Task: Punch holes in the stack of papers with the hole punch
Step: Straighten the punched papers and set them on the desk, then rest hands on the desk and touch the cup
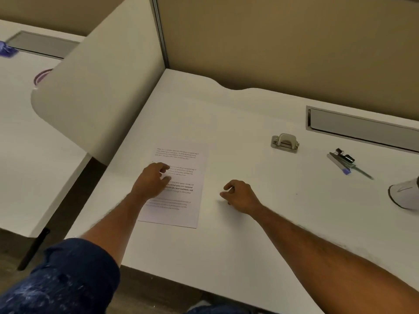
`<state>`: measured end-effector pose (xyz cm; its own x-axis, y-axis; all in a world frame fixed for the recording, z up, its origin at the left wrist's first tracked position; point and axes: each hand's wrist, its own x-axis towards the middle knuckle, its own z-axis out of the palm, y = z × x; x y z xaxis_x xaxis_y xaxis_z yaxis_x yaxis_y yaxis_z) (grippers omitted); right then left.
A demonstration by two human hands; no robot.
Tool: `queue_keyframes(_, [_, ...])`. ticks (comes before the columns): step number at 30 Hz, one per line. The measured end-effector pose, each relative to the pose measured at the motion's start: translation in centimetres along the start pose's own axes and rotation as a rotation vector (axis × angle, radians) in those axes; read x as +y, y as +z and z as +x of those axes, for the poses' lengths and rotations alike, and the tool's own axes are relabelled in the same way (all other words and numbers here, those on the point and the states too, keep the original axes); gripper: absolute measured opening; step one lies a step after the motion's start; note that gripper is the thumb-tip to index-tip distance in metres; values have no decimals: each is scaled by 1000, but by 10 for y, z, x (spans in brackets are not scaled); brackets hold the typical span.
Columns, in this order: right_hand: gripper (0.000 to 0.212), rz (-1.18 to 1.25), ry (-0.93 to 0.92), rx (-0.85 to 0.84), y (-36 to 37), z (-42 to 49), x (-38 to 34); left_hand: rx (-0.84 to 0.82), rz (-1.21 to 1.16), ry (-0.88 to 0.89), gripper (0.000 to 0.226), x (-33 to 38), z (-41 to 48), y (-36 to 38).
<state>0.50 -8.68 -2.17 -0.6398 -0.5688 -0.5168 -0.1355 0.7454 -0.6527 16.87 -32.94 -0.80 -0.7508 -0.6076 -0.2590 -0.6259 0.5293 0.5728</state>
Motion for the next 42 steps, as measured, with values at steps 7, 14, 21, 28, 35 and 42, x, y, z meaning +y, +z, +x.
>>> queue_keyframes(7, [19,10,-1,66,-37,-19,27,-61,16,117,43,53,-4,30])
queue_keyframes(14, [22,12,30,157,-76,-43,66,-94,116,229,58,107,-1,65])
queue_keyframes(21, [38,-42,-36,254,-101,-63,115,-108,191,388,78,158,1,109])
queue_keyframes(28, [64,-145,-46,327,-114,-79,162,-203,306,452,81,189,-4,150])
queue_keyframes(35, [89,-411,12,319,-126,-88,212,-234,463,460,100,199,-16,187])
queue_keyframes(42, [84,-375,130,373,-138,-90,243,-271,530,405,103,195,-34,212])
